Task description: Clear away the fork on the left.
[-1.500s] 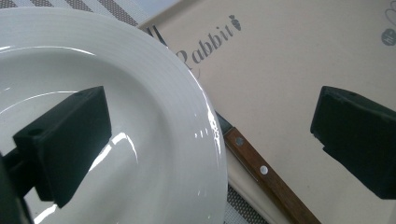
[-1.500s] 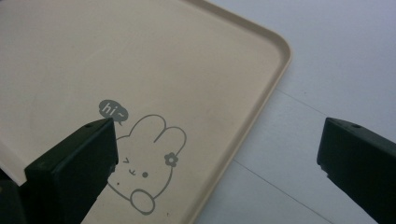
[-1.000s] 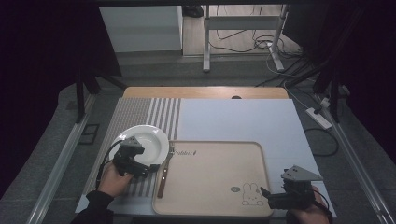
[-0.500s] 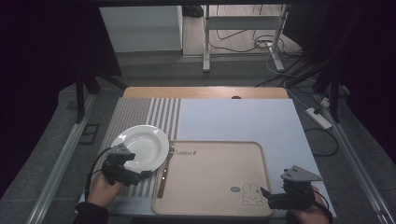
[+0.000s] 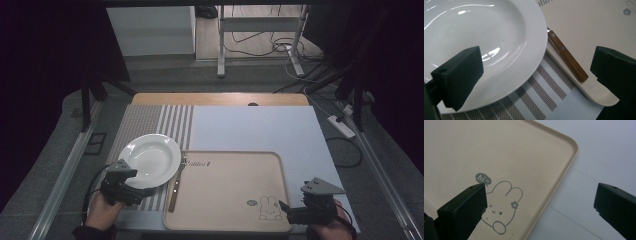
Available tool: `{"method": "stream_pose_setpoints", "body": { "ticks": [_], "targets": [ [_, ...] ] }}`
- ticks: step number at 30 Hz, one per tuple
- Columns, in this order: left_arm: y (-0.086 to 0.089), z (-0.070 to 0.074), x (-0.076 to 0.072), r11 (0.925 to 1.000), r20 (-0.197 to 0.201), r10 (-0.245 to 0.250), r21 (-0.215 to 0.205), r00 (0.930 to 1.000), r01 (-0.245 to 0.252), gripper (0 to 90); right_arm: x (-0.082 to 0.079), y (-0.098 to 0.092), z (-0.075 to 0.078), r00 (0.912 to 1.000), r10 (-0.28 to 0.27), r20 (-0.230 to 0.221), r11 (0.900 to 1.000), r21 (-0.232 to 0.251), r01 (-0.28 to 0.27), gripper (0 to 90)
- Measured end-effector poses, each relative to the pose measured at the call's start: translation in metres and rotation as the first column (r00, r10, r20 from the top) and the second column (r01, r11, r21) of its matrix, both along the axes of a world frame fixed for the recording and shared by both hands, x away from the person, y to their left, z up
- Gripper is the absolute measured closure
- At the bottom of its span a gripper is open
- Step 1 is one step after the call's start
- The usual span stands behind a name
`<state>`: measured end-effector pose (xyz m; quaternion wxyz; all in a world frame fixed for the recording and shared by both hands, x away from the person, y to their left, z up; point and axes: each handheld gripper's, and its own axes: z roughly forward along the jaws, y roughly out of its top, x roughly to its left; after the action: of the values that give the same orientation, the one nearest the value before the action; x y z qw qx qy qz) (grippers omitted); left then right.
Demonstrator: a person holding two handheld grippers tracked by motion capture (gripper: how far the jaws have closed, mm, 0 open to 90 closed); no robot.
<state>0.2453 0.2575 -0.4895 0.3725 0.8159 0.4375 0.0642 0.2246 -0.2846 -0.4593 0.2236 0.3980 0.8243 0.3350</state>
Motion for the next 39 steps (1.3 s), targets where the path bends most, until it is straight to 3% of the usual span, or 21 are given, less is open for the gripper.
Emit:
{"method": "stream_pose_setpoints", "body": {
  "ticks": [21, 39],
  "targets": [
    [0.022, -0.004, -0.027, 0.9982, 0.0, 0.055, -0.025, 0.9985, -0.055, 0.0, 0.0, 0.0, 0.0, 1.0, -0.008, 0.003, 1.0, 0.001, 0.008, 0.0],
    [0.031, -0.002, -0.043, 0.9956, 0.039, 0.092, 0.012, 0.995, -0.093, 0.0, -0.001, 0.0, 0.0, 0.9999, -0.013, 0.005, 1.0, 0.001, 0.013, 0.0]
  ]
}}
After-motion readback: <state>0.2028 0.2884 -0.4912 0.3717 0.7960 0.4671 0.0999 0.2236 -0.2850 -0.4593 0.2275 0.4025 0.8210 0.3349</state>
